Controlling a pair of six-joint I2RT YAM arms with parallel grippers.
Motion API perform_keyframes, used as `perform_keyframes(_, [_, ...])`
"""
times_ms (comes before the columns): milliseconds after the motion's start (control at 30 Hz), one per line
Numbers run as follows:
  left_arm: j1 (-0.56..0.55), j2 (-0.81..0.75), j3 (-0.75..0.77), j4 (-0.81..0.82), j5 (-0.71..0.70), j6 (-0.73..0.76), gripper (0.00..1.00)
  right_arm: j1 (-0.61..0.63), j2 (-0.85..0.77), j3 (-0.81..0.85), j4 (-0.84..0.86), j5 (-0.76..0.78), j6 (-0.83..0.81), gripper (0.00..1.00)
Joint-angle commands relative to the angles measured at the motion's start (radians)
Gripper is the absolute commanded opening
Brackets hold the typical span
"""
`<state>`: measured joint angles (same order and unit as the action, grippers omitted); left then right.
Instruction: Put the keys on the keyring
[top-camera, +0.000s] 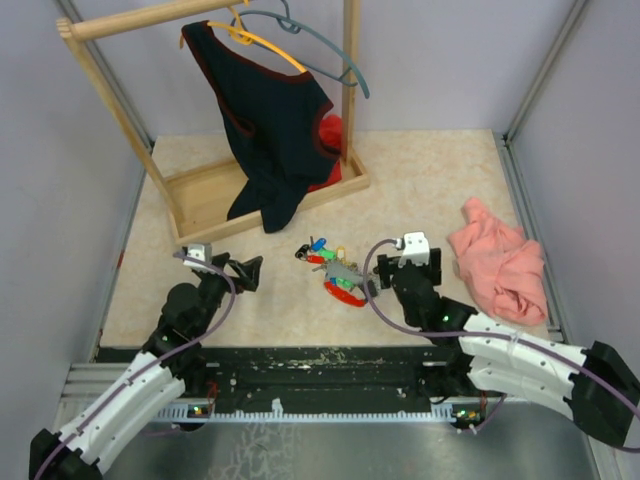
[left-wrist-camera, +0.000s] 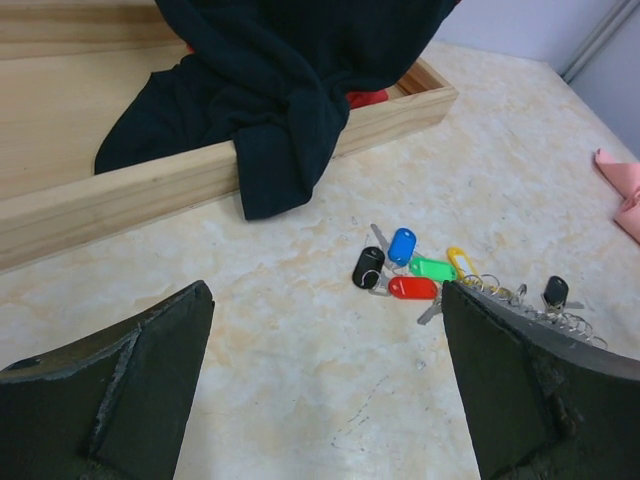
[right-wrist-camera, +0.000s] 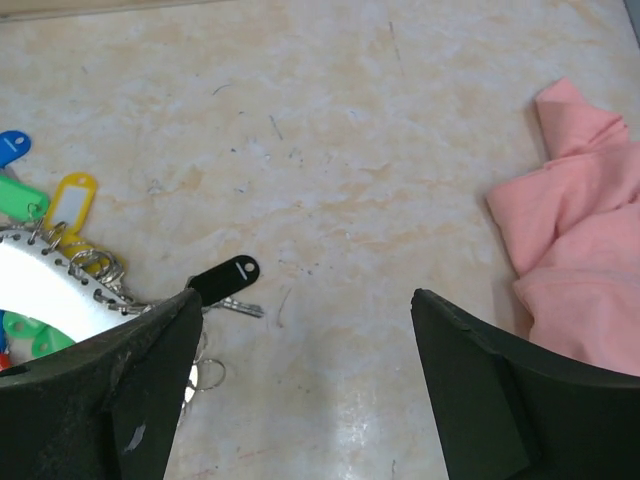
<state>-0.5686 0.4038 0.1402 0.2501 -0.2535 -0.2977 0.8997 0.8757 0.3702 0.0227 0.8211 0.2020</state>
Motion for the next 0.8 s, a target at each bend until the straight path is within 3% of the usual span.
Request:
perform_keyframes(0, [0.002, -0.008, -0.025, -0.021, -0.051, 0.015, 1.00, -0.006, -0.115, -0.054, 0.106, 0.124, -0.010, 0.85])
perform_keyframes(100, [0.002, -0.003, -0.047, 0.011, -0.061, 0.025, 1.00, -0.007, -0.194, -0.123, 0.192, 0.131, -0.045, 0.86])
perform_keyframes(400, [0.002, 0.040, -0.102, 0.105, -0.046, 0.037, 1.00, -0.007, -0.376, -0.200, 0.216, 0.185, -0.056, 0.88])
perform_keyframes(767, [0.001, 0.048, -0.096, 0.104, -0.020, 0.043, 1.00, -0.007, -0.359, -0.192, 0.215, 0.185, -0.049, 0.88])
